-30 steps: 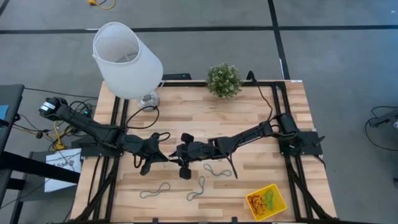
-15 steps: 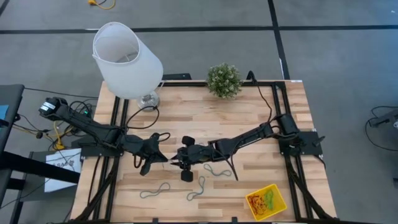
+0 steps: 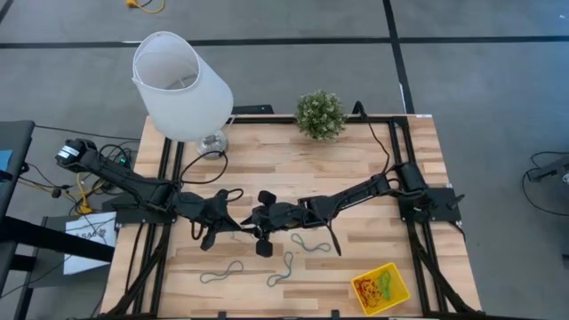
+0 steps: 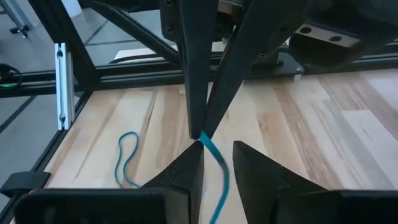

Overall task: Pick and place rubber bands into bin
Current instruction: Put the blue rubber band into the yellow basket

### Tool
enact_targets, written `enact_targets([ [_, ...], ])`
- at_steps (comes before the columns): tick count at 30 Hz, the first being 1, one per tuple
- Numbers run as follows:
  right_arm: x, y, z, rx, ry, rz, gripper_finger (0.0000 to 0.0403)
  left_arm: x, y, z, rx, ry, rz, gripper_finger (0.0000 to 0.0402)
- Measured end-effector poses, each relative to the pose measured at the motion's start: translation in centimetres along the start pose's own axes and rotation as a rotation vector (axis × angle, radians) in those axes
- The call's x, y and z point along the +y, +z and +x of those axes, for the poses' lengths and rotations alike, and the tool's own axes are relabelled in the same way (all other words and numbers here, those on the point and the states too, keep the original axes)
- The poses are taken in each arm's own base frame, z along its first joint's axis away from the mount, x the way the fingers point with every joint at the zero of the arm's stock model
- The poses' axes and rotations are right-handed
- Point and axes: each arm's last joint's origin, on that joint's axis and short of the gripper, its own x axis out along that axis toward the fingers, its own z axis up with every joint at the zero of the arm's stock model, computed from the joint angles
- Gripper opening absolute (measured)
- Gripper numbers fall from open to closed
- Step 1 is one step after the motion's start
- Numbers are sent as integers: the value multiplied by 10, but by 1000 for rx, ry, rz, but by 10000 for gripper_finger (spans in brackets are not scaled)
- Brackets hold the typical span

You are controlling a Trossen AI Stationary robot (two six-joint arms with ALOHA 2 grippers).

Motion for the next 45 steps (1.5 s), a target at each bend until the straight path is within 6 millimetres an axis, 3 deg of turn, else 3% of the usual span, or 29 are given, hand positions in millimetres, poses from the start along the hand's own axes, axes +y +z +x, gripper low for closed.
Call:
enact_targets([
  [8, 0, -1, 0, 9, -3, -1, 8, 0, 0, 0, -2, 7, 0, 0],
  [16, 1, -1, 0, 5, -23, 22, 4, 1, 0, 0, -9, 22, 61, 6],
  [25, 2, -5, -1, 48, -30, 35, 1, 3, 1, 0, -40, 96, 41, 86],
  [30, 21, -11, -6, 96, -7, 44, 1, 4, -1, 0, -21, 123, 46, 120],
  [33, 41, -3, -30, 154, -44, 2, 1, 6, -4, 0, 8, 141, 33, 127],
  [36, 60, 14, -71, 215, -152, 25, 1, 8, -8, -1, 42, 158, 30, 127],
  [41, 86, 25, -146, 335, -242, 220, 0, 8, -9, -1, 60, 166, 32, 122],
  [45, 108, 15, -196, 486, -285, 438, 0, 8, -9, -1, 49, 172, 31, 121],
])
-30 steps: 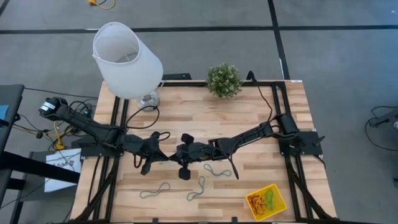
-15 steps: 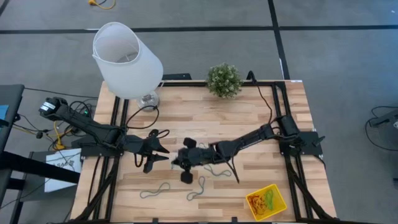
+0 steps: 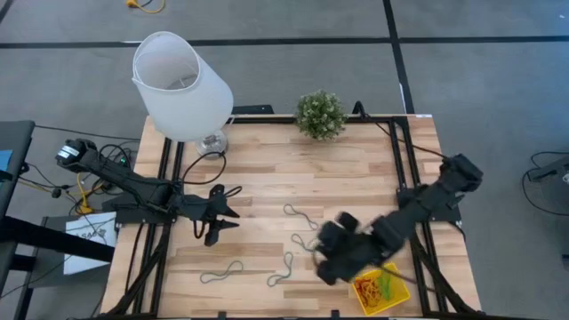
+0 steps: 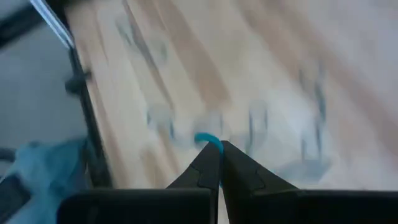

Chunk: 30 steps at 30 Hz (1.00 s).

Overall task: Pick and place rubber bands into bin
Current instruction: Put the blue rubber band into the yellow basket

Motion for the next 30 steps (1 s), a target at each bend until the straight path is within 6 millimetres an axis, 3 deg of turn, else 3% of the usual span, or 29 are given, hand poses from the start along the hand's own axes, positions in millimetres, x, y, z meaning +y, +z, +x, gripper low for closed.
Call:
enact_targets([
  [5, -1, -56, -22, 233, -164, 221, 0, 0, 0, 0, -7, 15, 0, 121],
  [9, 6, -98, -21, 442, -304, 300, 0, 0, 0, 0, -7, 15, 0, 121],
  [13, 13, -128, -18, 586, -377, 305, 0, 0, 0, 0, -7, 15, -44, 121],
  [19, 6, -138, -36, 574, -473, 384, 0, 0, 0, 0, -7, 16, -53, 121],
  [27, 4, -156, -85, 602, -397, 536, 0, 1, 0, 0, -7, 17, -50, 121],
  [30, 6, -163, -92, 575, -347, 557, 0, 1, 0, 0, -5, 19, -49, 121],
])
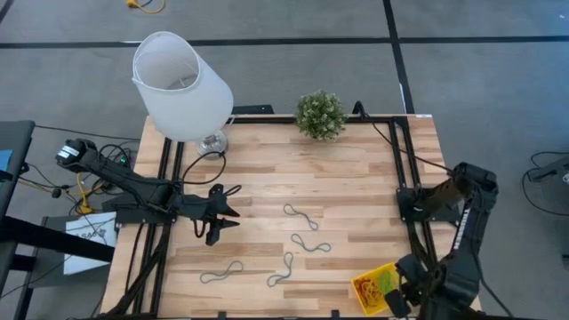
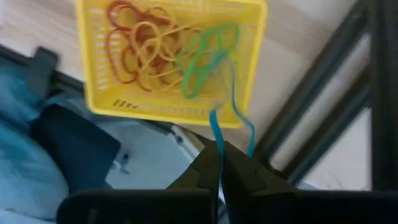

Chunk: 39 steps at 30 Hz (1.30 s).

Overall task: Pick and place rubber bands into bin
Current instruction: Put the blue rubber band into the yellow basket

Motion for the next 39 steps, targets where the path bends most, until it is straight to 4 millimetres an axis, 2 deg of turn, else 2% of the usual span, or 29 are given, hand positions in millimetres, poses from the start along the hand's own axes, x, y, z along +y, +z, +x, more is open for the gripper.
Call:
enact_targets([
  [4, 1, -2, 6, -73, 31, -10, 0, 0, 0, 0, 0, 0, 0, 121],
  [10, 14, 2, 25, -66, -49, -32, 7, 0, 0, 0, 0, 0, -12, 121],
  [18, 25, 8, 46, -5, -206, -151, 61, 0, 0, 0, 0, 0, -13, 121],
  [24, 25, 27, 44, -85, -295, -140, 90, 0, 0, 0, 0, 0, -14, 121],
  [27, 27, 38, 40, -264, -236, -243, 92, 0, 0, 0, -2, -1, -15, 121],
  [31, 37, 45, 29, -569, -53, -543, 92, 0, 0, 0, -3, -1, -12, 121],
  [35, 39, 50, 2, -796, 98, -707, 92, 0, 0, 0, -4, 0, -9, 121],
  [39, 21, 64, -30, -881, 109, -756, 93, 0, 0, 0, -6, 3, -6, 121],
])
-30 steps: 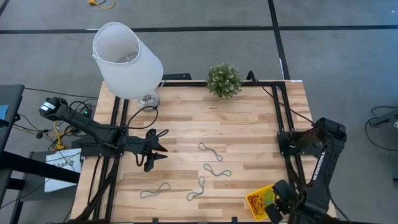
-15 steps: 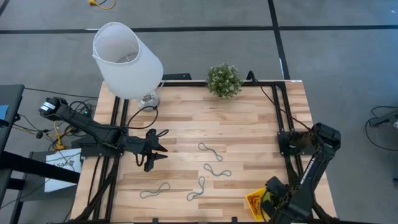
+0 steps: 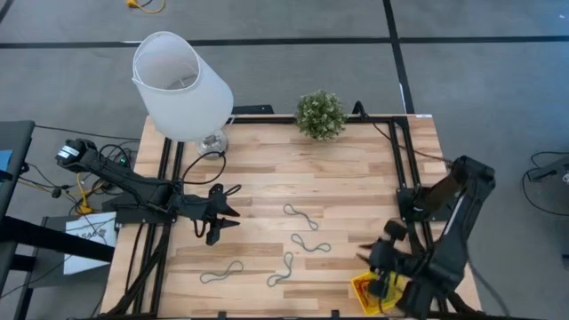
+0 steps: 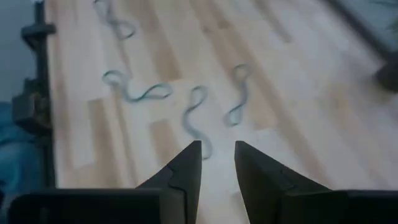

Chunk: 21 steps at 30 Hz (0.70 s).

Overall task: Pick and place rubber bands into bin
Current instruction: Put the blue rubber band into the yellow basket

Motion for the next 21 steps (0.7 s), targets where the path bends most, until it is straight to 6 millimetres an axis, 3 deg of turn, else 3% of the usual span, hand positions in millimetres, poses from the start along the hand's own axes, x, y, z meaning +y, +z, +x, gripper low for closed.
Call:
enact_targets([
  [6, -64, 24, -23, -121, -44, 64, 93, 1, 1, 0, -25, 50, 30, 121],
  [10, -101, 25, -18, -196, -23, 198, 93, 2, 1, 0, -28, 57, 40, 121],
  [15, -122, 5, 18, -242, 72, 374, 93, 2, 1, 0, -28, 58, 49, 121],
  [21, -111, -17, 100, -406, 398, 375, 93, 2, 1, 0, -27, 60, 83, 121],
])
